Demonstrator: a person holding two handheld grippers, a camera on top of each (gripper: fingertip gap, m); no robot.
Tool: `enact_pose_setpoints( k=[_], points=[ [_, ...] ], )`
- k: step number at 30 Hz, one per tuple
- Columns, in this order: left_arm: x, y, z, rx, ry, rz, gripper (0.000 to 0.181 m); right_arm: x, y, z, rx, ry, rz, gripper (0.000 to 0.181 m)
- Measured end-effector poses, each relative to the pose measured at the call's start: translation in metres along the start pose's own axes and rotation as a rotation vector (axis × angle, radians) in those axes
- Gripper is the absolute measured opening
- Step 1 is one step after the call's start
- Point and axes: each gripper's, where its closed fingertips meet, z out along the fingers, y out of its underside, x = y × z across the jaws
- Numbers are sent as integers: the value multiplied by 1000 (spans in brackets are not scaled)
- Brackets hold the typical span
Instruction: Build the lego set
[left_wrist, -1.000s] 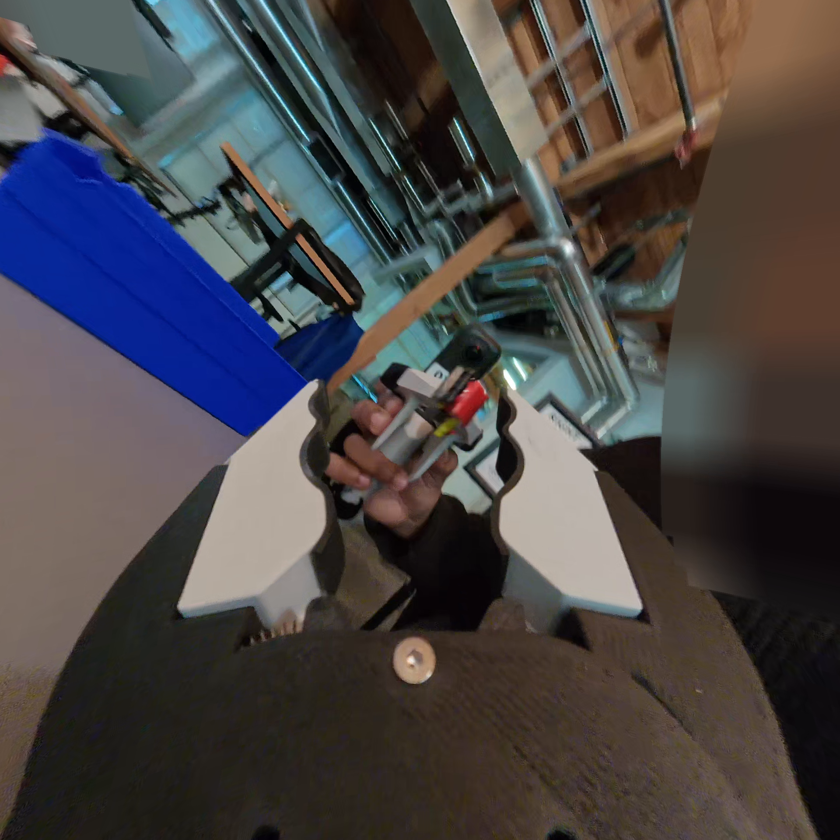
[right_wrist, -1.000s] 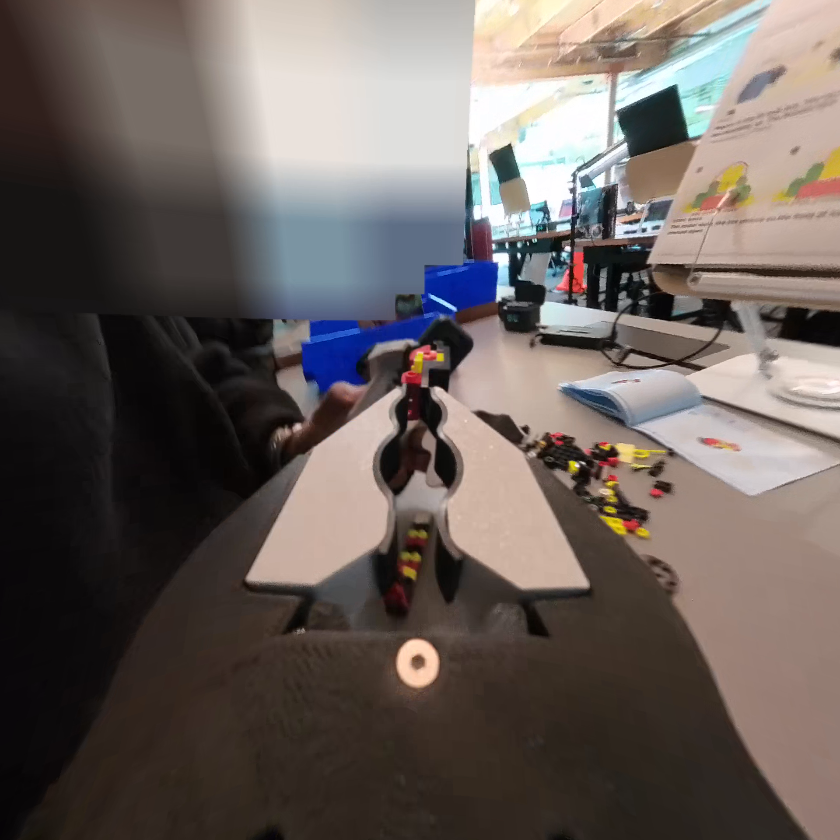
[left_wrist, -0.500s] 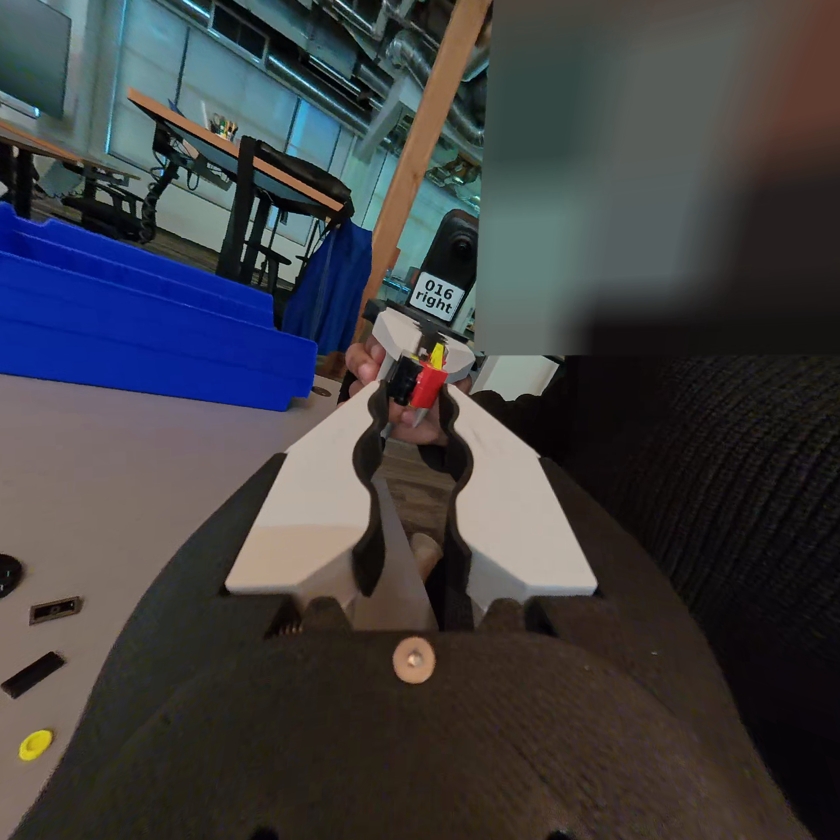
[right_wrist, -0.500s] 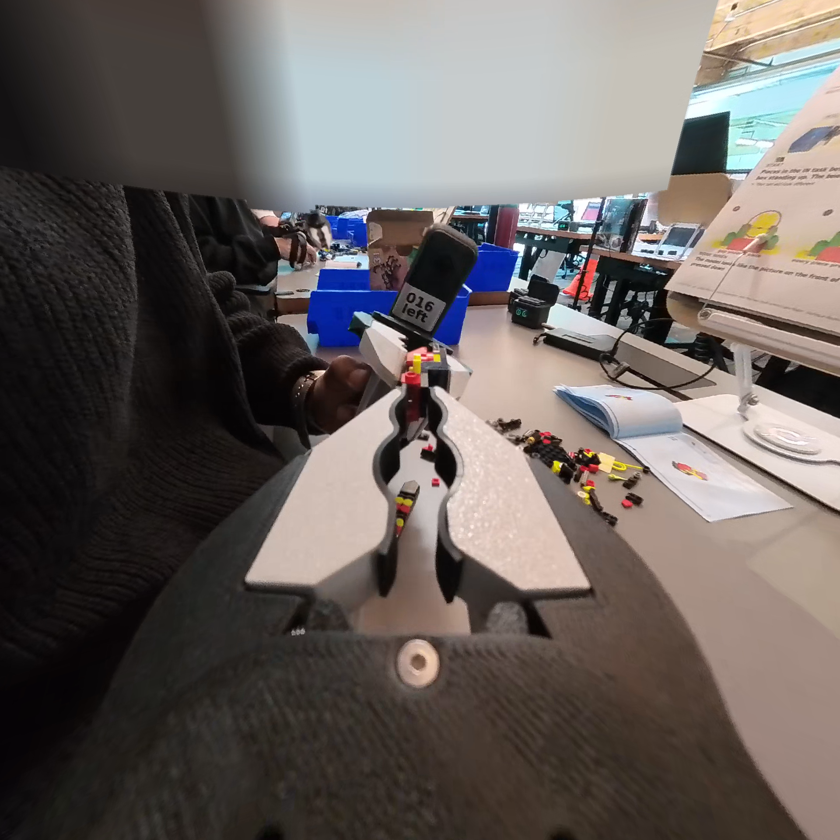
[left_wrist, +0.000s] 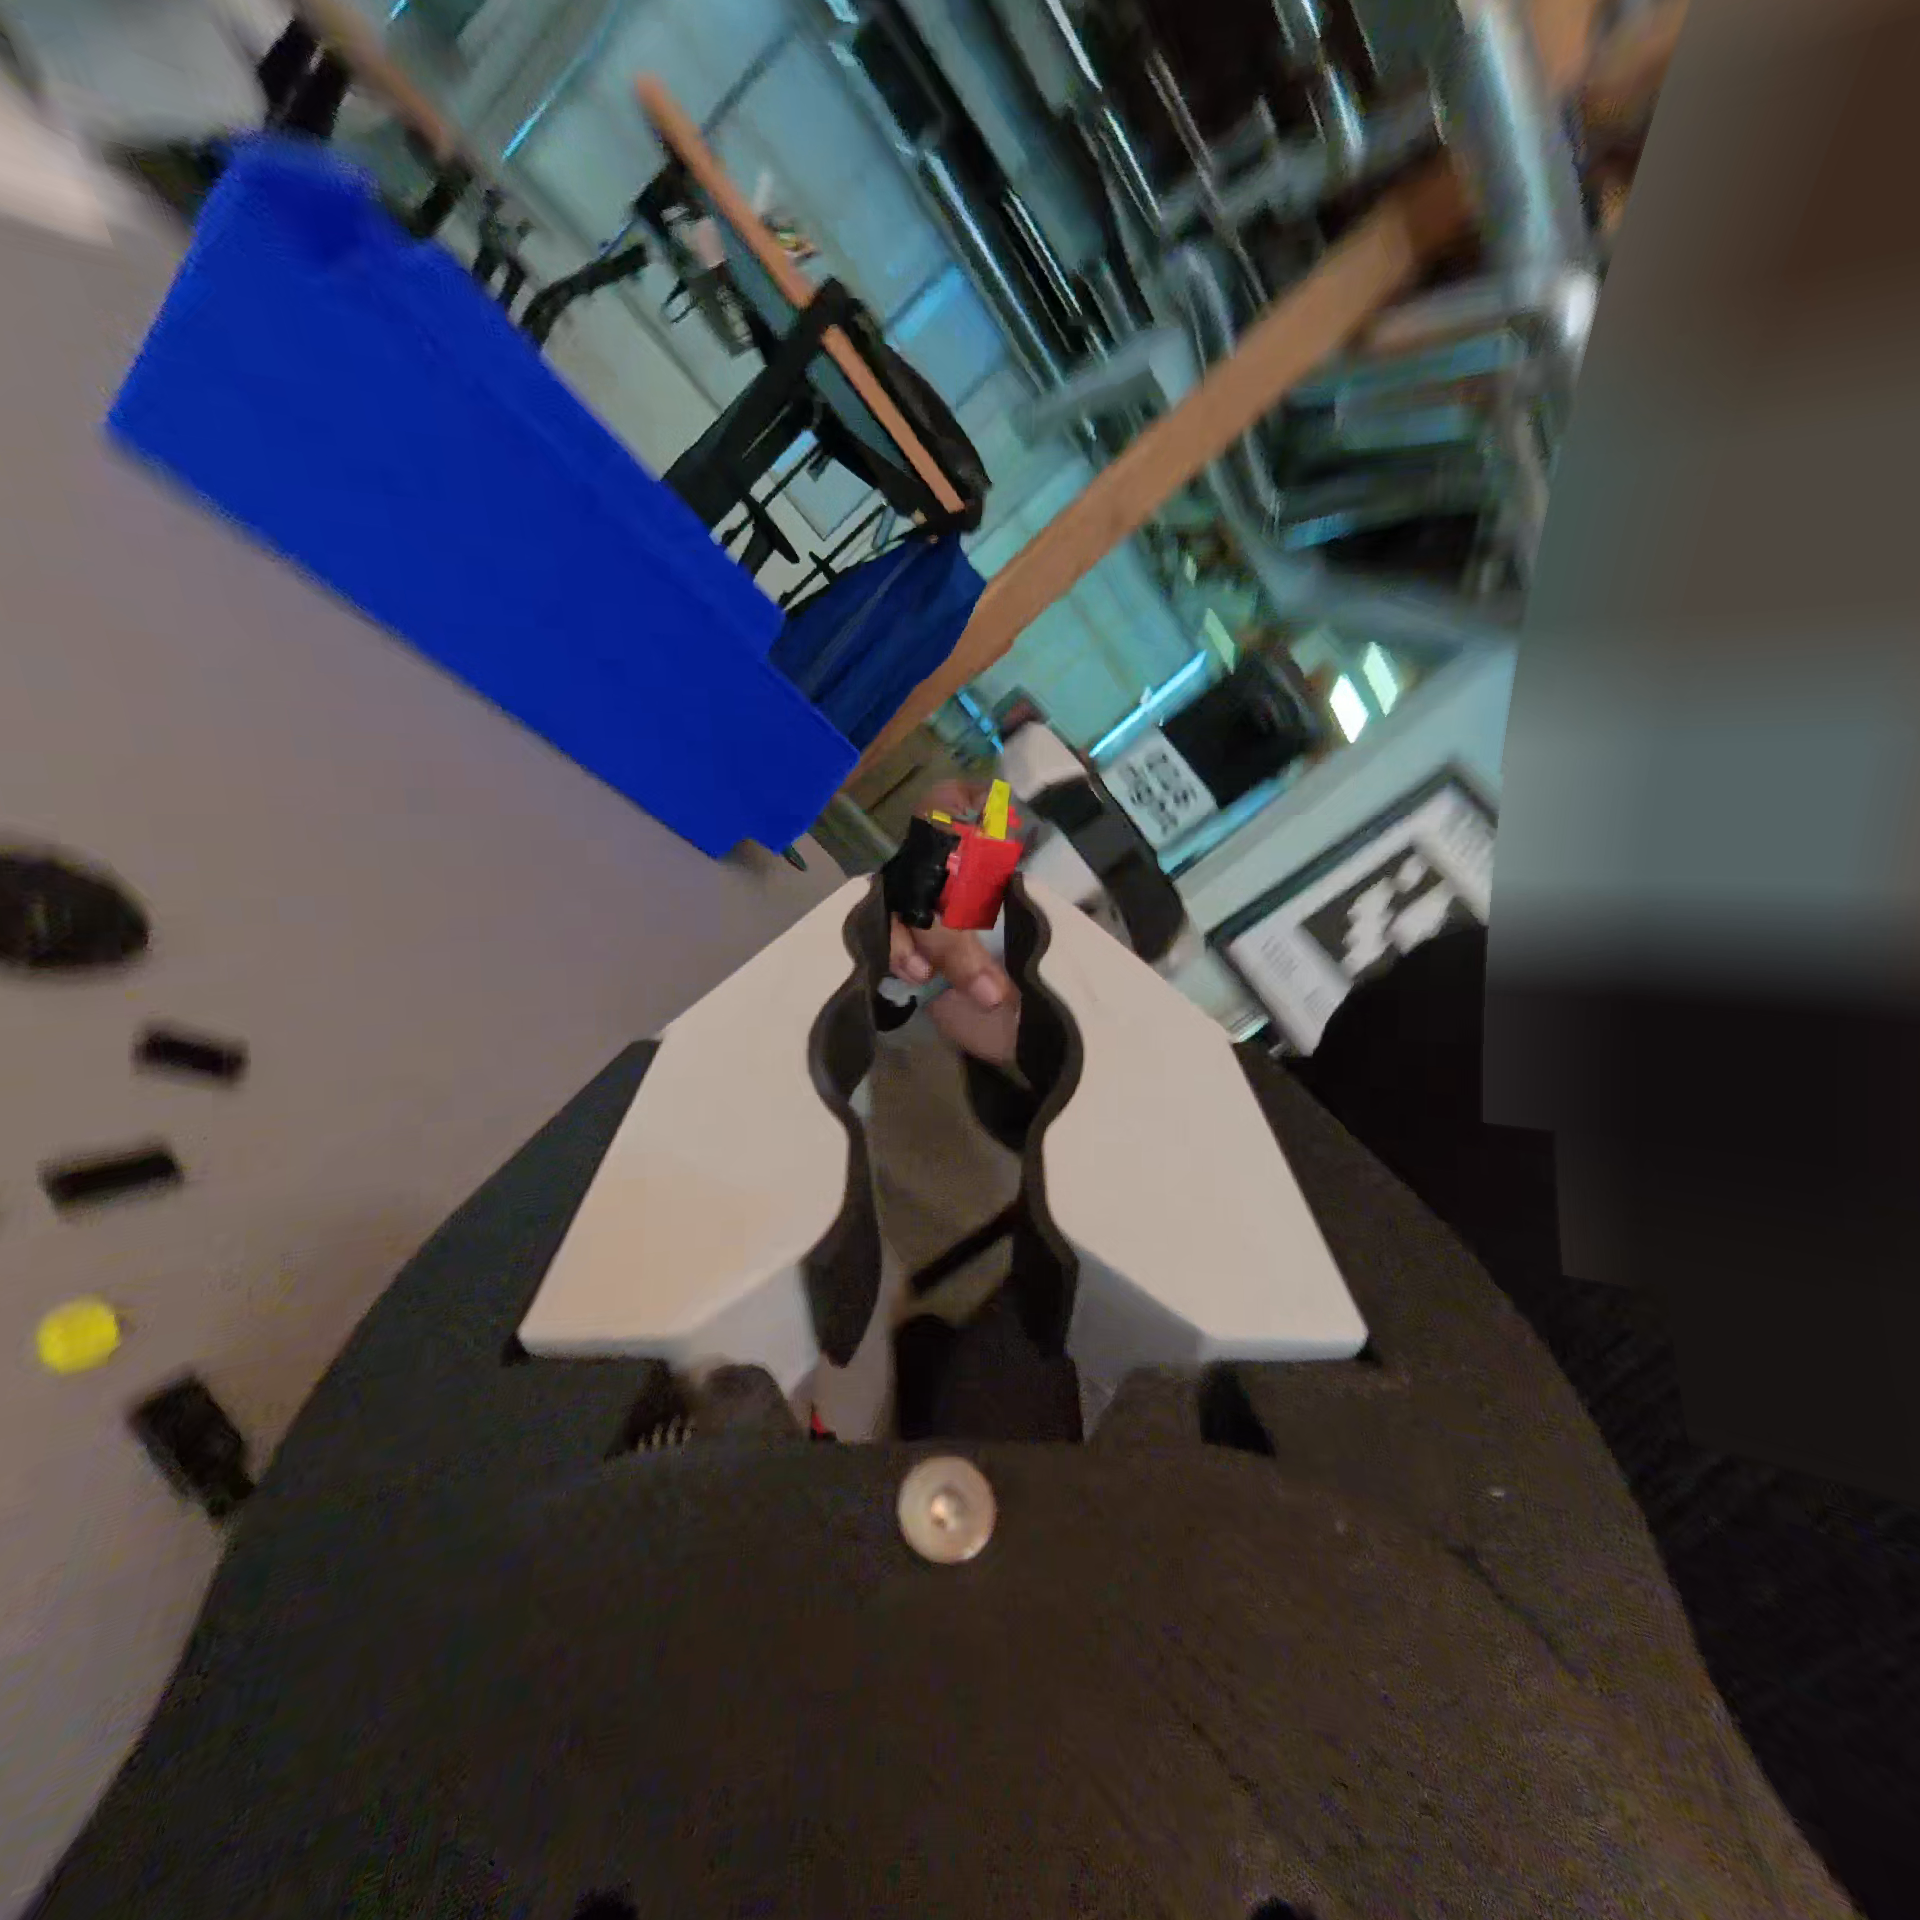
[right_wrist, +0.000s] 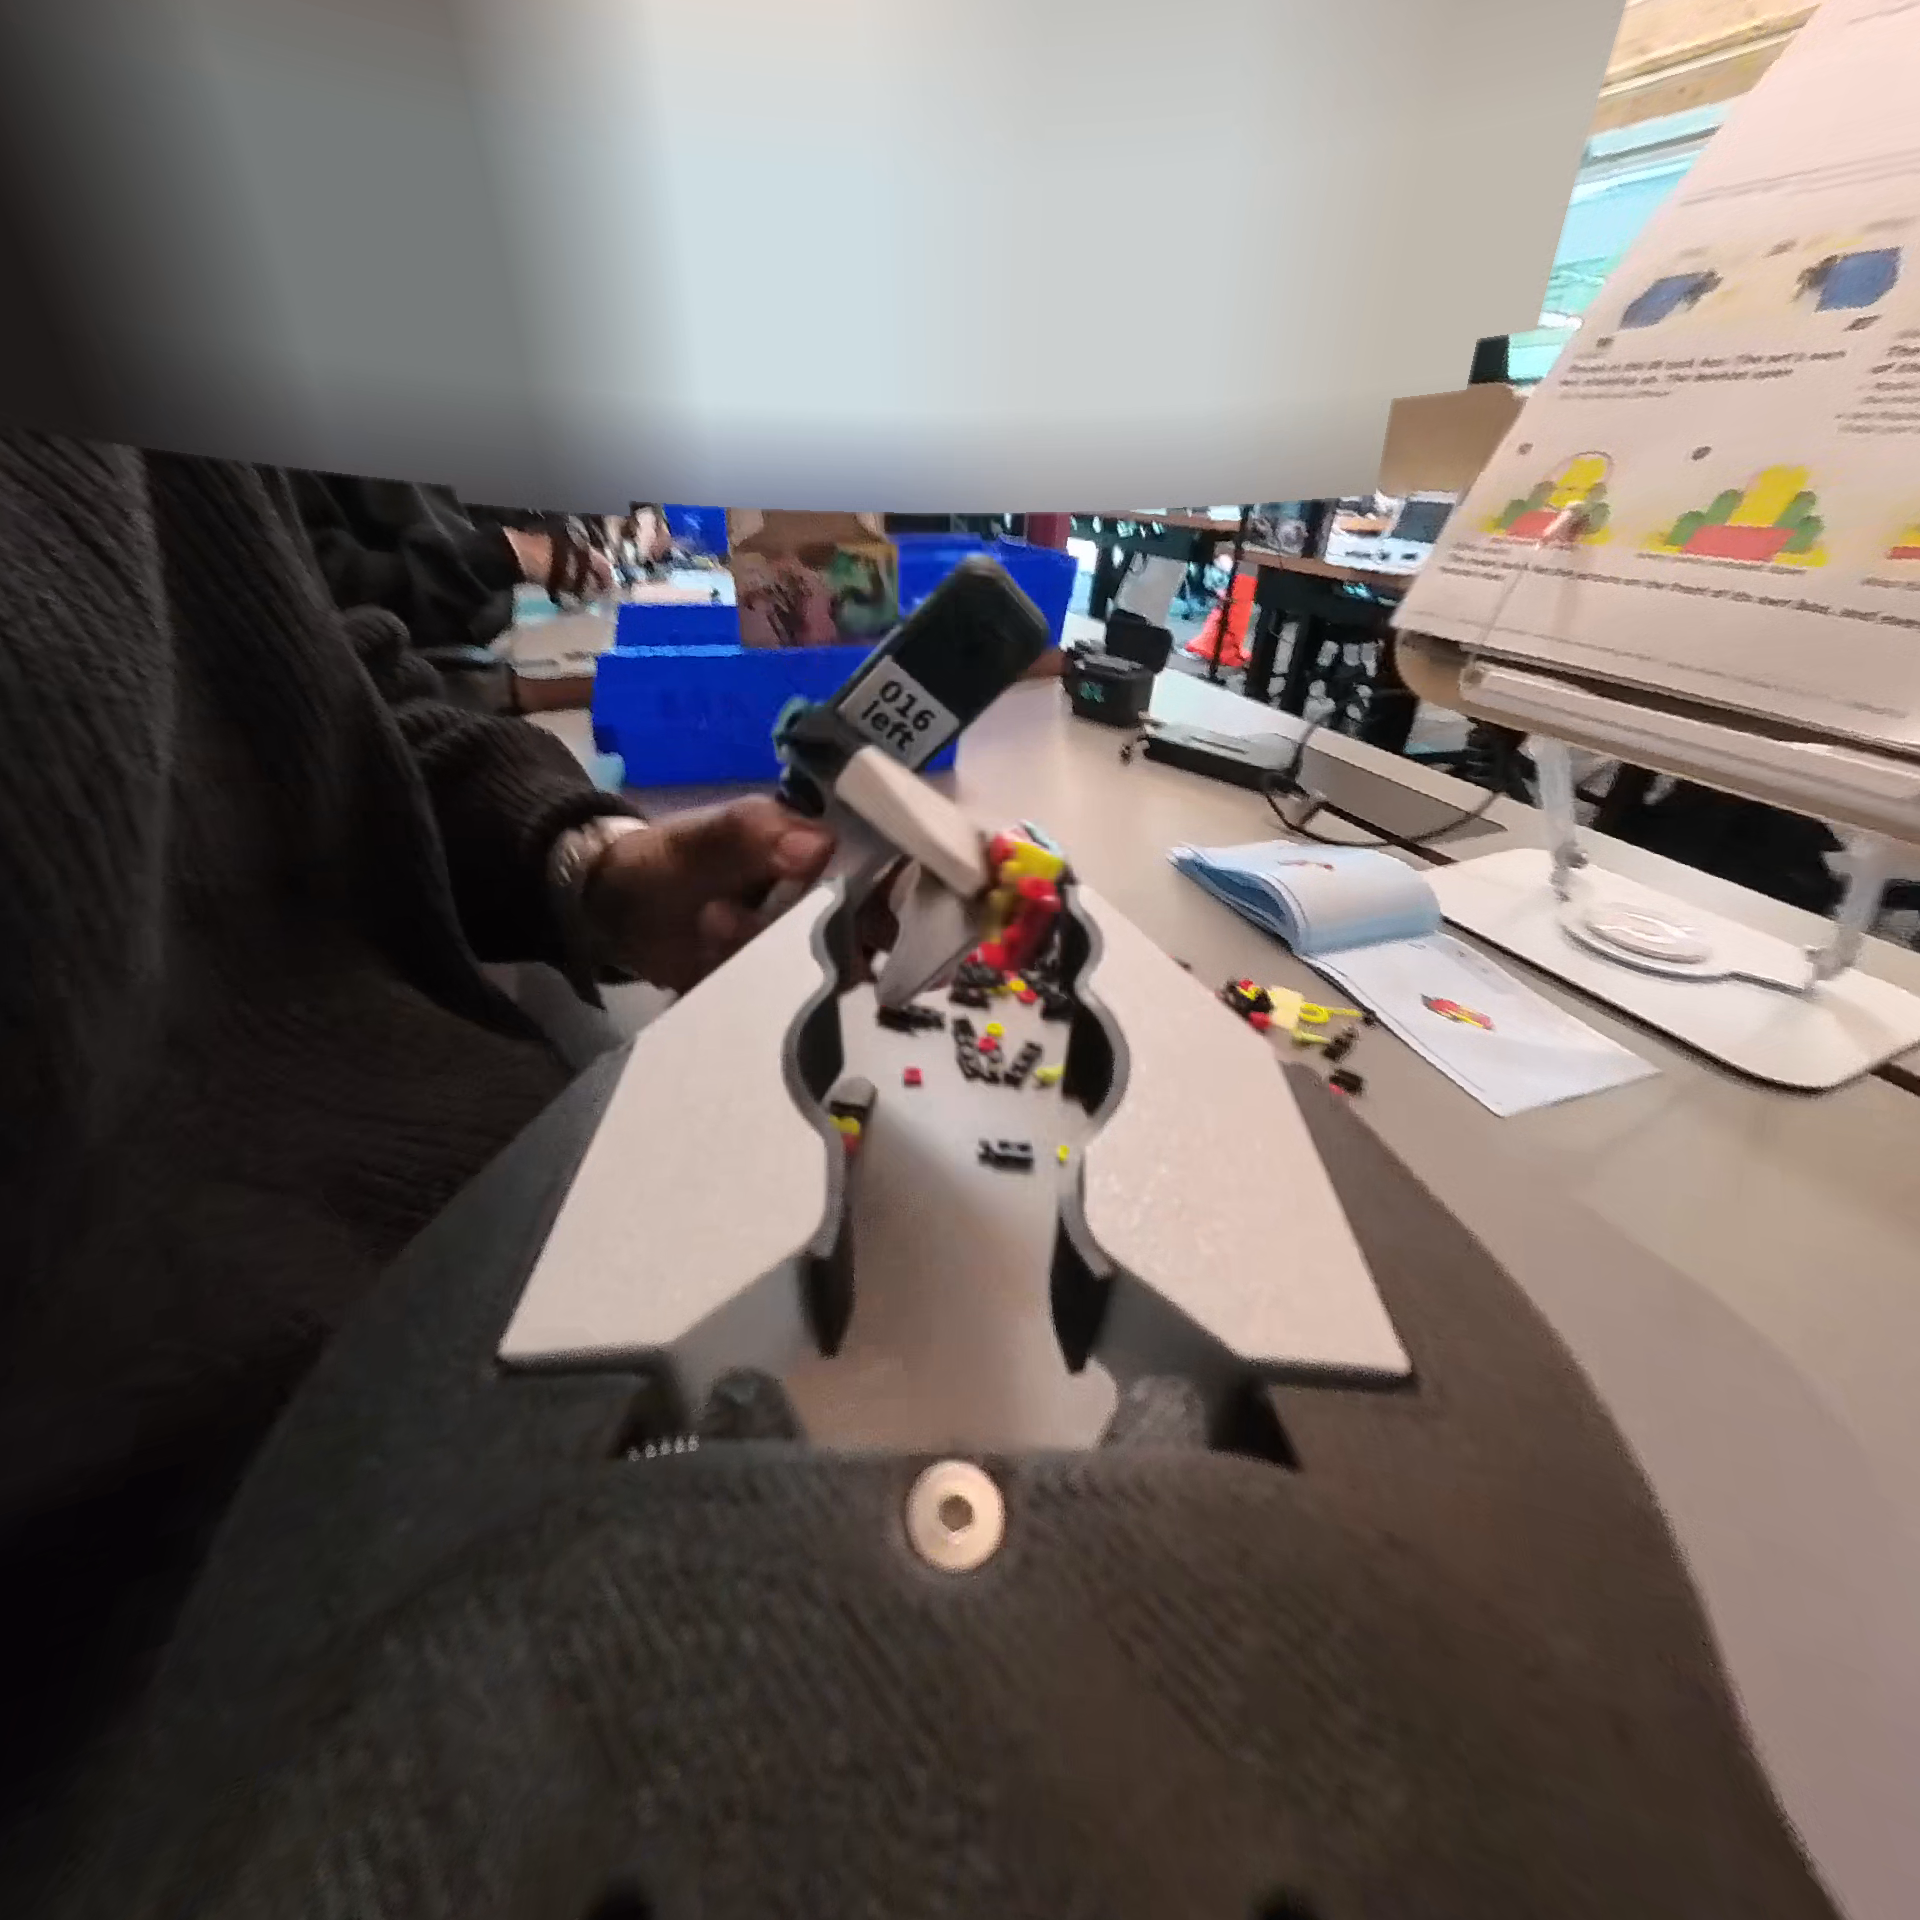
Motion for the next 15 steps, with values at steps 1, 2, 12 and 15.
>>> enact_pose_setpoints(
  k=[1,2,12,15],
  points=[
    [-13,2,-2,11,-19,-149,19,1,6,2,-39,15,-33,42],
    [-23,6,-4,18,-23,-275,19,1,13,4,-83,32,-72,44],
    [-22,35,5,-98,18,-471,19,11,59,14,-370,148,-351,35],
    [-24,38,4,-121,-4,-429,19,11,62,13,-376,133,-308,31]
  ],
)
